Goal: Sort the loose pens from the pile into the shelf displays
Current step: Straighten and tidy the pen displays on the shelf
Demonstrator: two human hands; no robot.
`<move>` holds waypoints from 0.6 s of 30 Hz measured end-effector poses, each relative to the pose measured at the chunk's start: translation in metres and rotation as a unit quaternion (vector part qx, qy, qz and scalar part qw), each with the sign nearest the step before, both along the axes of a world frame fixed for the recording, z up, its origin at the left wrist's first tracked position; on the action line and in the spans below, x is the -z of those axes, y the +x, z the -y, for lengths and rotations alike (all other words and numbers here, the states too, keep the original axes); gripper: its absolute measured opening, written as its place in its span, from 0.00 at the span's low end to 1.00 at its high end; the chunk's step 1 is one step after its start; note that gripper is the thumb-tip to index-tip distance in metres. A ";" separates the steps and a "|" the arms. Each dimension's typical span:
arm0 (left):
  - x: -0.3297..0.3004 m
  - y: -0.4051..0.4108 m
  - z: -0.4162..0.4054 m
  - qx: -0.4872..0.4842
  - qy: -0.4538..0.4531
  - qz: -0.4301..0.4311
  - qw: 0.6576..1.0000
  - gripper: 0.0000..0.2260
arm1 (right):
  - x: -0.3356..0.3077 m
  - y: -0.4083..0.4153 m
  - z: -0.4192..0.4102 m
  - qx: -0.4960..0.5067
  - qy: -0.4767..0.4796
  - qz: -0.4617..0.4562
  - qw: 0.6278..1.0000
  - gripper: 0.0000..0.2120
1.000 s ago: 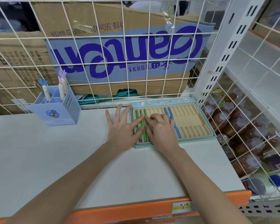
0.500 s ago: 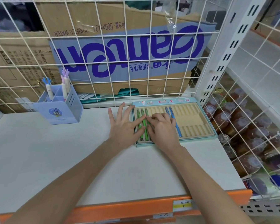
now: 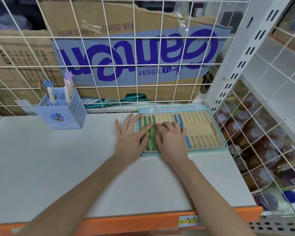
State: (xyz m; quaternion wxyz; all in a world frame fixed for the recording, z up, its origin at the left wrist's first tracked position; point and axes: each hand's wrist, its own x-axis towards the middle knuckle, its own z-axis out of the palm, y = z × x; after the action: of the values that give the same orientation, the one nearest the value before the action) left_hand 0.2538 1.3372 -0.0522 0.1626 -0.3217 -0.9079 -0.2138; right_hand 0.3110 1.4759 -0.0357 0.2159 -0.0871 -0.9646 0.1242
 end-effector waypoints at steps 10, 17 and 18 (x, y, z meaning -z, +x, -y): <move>-0.024 0.018 0.086 -0.001 0.119 0.108 0.987 0.19 | -0.028 0.001 0.029 -0.037 -0.025 -0.043 0.998 0.13; -0.046 0.029 0.220 -0.106 0.036 -0.004 0.994 0.17 | -0.052 -0.013 0.183 -0.177 0.032 0.010 0.984 0.17; -0.048 0.034 0.246 -0.123 0.016 -0.019 0.992 0.17 | -0.052 -0.013 0.209 -0.195 0.039 0.026 0.980 0.18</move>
State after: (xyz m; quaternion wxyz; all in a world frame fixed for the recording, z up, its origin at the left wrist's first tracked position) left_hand 0.2879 1.0914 -0.0044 0.2100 -0.2092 -0.9338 -0.2004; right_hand 0.2978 1.2670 0.0168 0.1656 0.1076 -0.9725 0.1236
